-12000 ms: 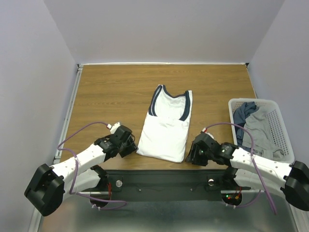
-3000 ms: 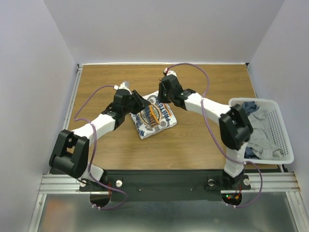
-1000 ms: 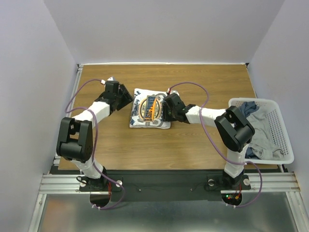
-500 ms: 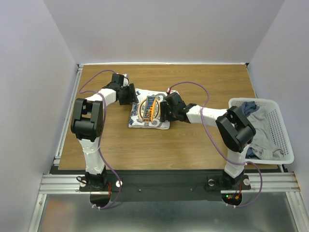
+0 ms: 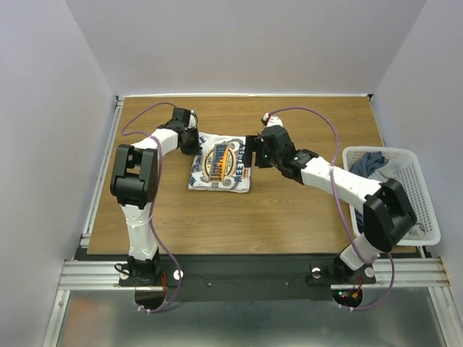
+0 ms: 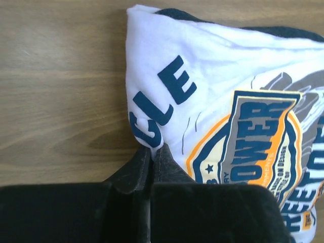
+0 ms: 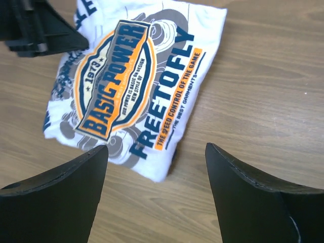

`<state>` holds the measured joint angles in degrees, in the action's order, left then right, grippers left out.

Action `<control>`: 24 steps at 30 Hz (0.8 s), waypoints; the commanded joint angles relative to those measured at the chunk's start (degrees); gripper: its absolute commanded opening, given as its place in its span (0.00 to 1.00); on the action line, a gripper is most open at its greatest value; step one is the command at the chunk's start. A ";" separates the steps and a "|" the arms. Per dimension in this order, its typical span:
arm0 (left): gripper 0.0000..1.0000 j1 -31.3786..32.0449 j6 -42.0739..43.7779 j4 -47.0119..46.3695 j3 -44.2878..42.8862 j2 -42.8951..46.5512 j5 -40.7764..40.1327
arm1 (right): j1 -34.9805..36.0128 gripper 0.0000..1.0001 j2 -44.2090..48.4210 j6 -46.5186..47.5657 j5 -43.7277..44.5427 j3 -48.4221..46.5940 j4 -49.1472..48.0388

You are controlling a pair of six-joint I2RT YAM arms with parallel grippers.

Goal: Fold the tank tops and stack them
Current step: Neatly place the folded tank top to the corner

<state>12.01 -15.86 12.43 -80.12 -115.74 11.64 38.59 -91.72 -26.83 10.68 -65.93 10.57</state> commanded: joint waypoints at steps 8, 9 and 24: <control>0.00 -3.22 4.25 11.30 -25.42 -12.04 -32.02 | -0.36 0.85 13.23 0.72 2.33 2.74 3.84; 0.00 -3.66 5.04 13.04 -27.96 -14.66 -34.64 | -0.36 0.85 13.85 0.90 2.42 2.91 4.46; 0.00 -13.32 23.49 -0.18 -53.92 -31.12 -53.29 | -0.36 0.86 17.72 1.08 4.53 6.96 5.17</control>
<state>0.36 -0.21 21.28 -130.54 -146.87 -33.34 38.59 -74.70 -26.74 13.21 -59.02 16.56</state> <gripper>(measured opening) 0.059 0.859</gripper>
